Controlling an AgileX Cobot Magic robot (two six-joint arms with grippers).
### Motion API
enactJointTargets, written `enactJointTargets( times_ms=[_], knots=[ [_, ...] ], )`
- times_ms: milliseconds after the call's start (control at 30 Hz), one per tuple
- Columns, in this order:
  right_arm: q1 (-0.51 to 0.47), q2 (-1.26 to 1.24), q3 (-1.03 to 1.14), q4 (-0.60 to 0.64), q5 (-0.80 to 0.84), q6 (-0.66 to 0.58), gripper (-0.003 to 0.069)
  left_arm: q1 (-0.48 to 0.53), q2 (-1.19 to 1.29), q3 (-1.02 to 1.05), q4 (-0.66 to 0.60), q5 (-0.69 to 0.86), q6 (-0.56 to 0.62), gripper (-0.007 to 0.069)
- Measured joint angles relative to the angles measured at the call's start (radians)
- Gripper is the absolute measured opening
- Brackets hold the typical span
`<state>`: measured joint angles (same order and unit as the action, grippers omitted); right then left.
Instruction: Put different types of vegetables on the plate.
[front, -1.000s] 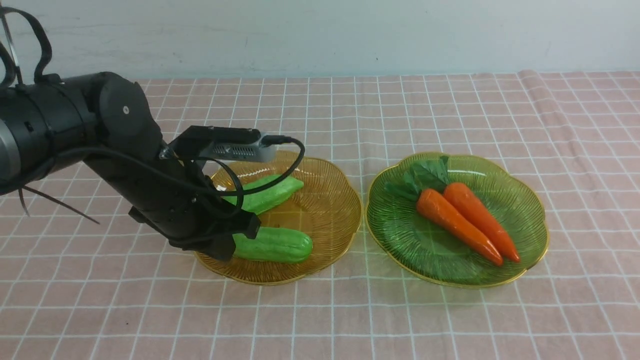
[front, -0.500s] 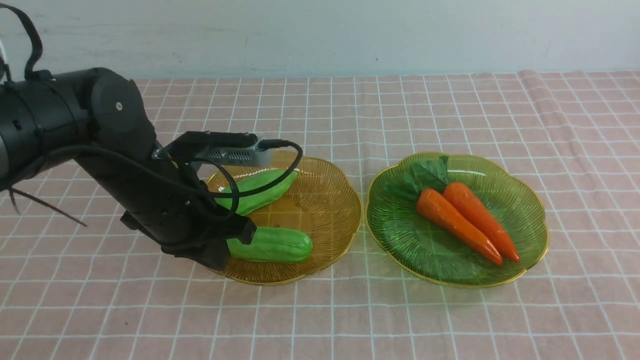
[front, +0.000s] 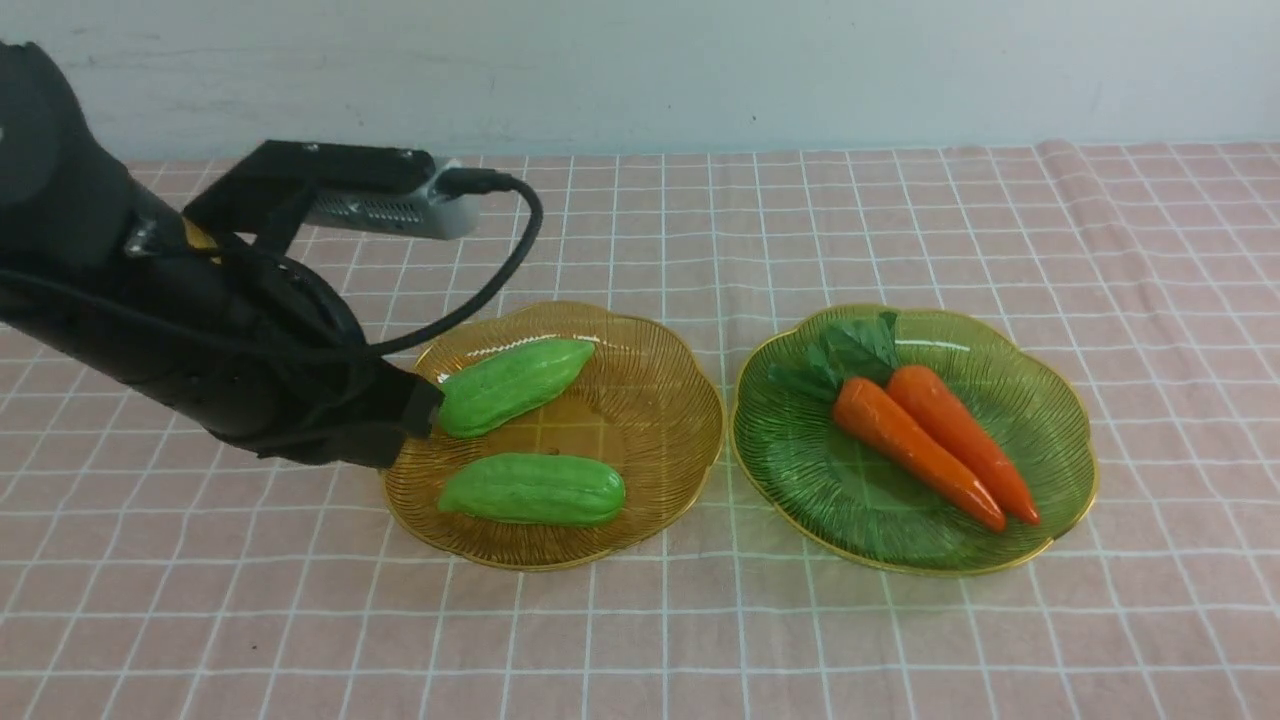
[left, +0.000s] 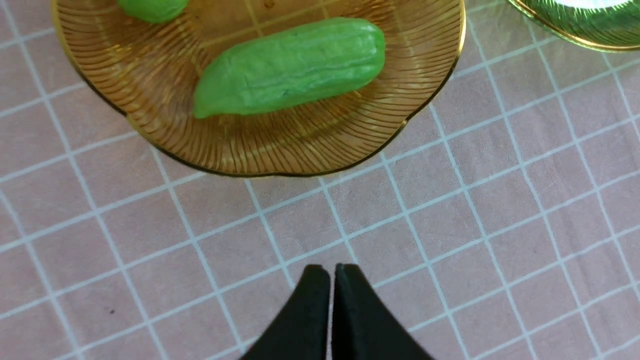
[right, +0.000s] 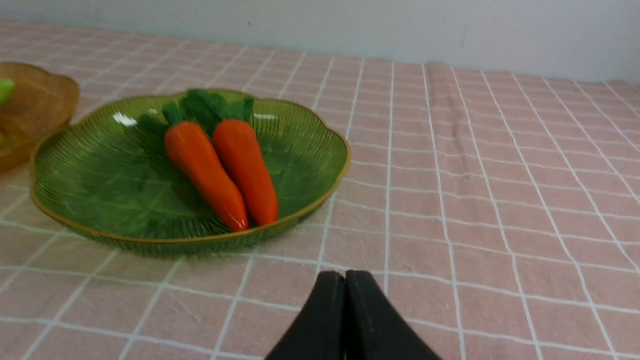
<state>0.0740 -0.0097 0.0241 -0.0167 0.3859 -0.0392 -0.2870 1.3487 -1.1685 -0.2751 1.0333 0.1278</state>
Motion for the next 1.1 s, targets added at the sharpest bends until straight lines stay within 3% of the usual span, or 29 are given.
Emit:
enactJointTargets(
  times_ms=[167,367,567,767,867,1100],
  knots=[
    [-0.011,0.000,0.002,-0.009,0.000,0.000,-0.0015,0.000,-0.129,0.007,0.081,0.088,-0.003,-0.0003],
    [-0.022,0.000,0.002,-0.009,0.000,0.000,-0.0017,0.000,-0.384,0.142,0.163,0.040,-0.042,-0.0003],
    [-0.024,0.000,0.002,-0.009,0.000,0.000,-0.0017,0.000,-0.802,0.462,0.195,-0.163,-0.094,-0.0003],
    [-0.025,0.000,0.002,-0.009,0.000,0.000,-0.0017,0.000,-1.248,0.799,0.204,-0.519,-0.268,-0.0003],
    [-0.025,0.000,0.003,-0.009,-0.001,0.000,-0.0017,0.000,-1.356,0.884,0.204,-0.665,-0.316,-0.0003],
    [-0.025,0.000,0.002,-0.009,-0.001,0.000,-0.0017,0.000,-1.363,0.952,0.204,-0.740,-0.328,-0.0003]
  ],
)
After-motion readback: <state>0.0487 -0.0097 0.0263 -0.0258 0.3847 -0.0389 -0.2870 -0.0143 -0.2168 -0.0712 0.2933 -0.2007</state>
